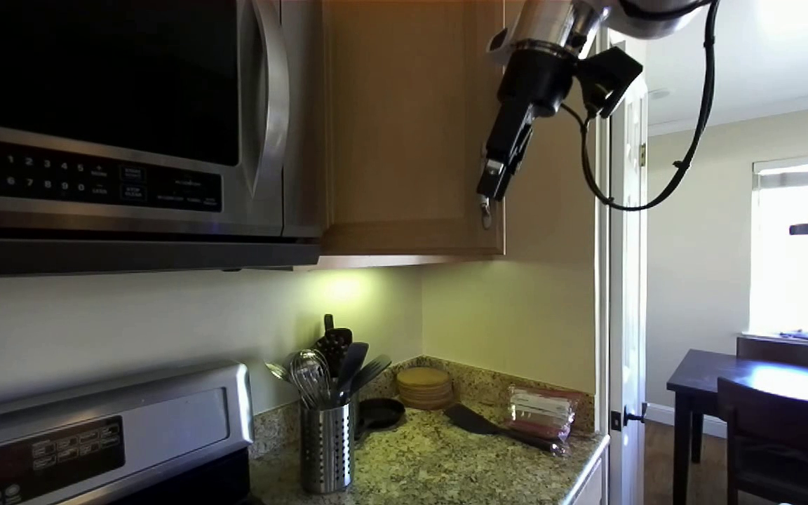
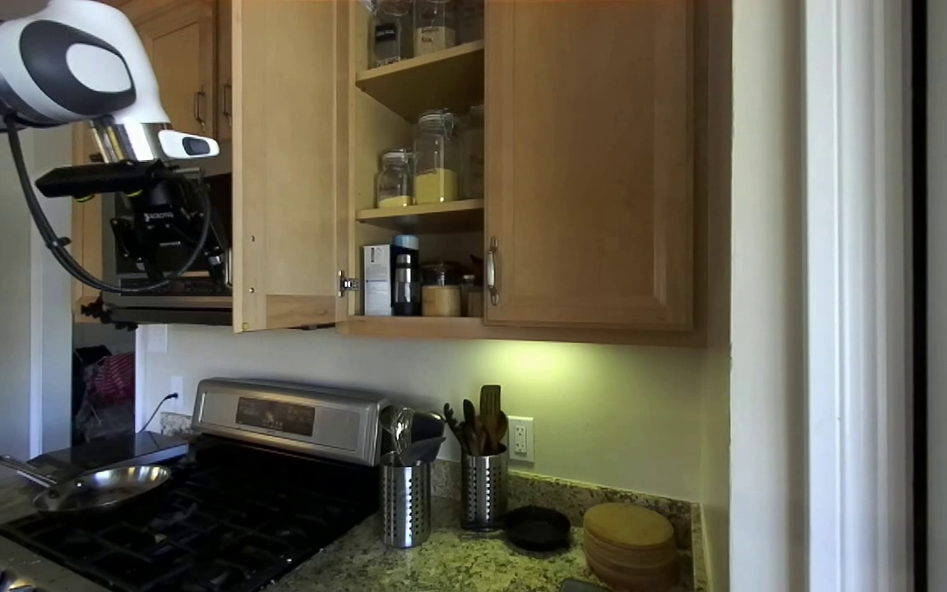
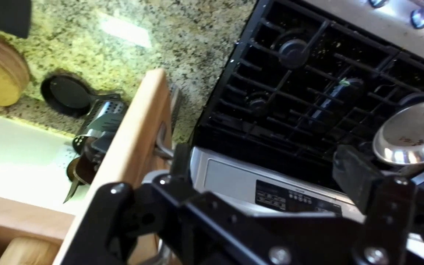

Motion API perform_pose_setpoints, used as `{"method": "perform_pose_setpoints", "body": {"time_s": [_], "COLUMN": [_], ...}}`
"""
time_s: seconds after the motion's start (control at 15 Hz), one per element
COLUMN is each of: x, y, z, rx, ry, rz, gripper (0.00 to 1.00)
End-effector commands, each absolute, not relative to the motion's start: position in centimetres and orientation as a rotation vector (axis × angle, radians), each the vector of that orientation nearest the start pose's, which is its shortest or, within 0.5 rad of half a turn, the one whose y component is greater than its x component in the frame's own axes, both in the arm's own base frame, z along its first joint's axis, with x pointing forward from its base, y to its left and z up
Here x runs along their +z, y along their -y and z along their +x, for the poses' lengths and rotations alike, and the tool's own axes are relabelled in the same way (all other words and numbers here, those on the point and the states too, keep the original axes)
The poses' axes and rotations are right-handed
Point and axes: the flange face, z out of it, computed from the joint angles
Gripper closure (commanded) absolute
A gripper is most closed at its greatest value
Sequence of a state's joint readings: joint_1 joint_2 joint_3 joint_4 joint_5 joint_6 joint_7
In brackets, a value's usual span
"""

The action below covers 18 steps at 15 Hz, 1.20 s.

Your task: Open the left door to the cupboard on the right

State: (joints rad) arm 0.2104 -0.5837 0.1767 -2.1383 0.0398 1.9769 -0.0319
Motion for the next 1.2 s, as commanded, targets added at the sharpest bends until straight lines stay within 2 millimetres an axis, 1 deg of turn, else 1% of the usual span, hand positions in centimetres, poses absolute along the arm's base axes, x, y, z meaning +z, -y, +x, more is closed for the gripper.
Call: {"method": "perform_pose_setpoints", "body": {"time_s": [0.0,0.13,0.27,0.47,0.6,0.73,0.87,1.0,1.07,1.13], "x": [63.2,61.5,60.1,58.7,58.3,58.2,58.2,58.4,58.3,58.3], "y": [-15.9,-14.5,-12.9,-10.3,-8.7,-7.0,-5.2,-3.2,-1.9,-1.0], "z": [38.2,38.5,38.2,37.5,36.9,36.2,35.9,36.1,36.7,37.0], "rx": [-0.409,-0.25,-0.091,0.115,0.228,0.3,0.33,0.317,0.283,0.273], "ry": [0.562,0.476,0.39,0.252,0.134,-0.007,-0.128,-0.22,-0.271,-0.301], "rz": [-2.914,-2.91,-2.927,-2.954,-2.971,-2.987,-3.009,-3.042,-3.074,-3.093], "gripper": [0.0,0.0,0.0,0.0,0.0,0.0,0.0,0.0,0.0,0.0]}}
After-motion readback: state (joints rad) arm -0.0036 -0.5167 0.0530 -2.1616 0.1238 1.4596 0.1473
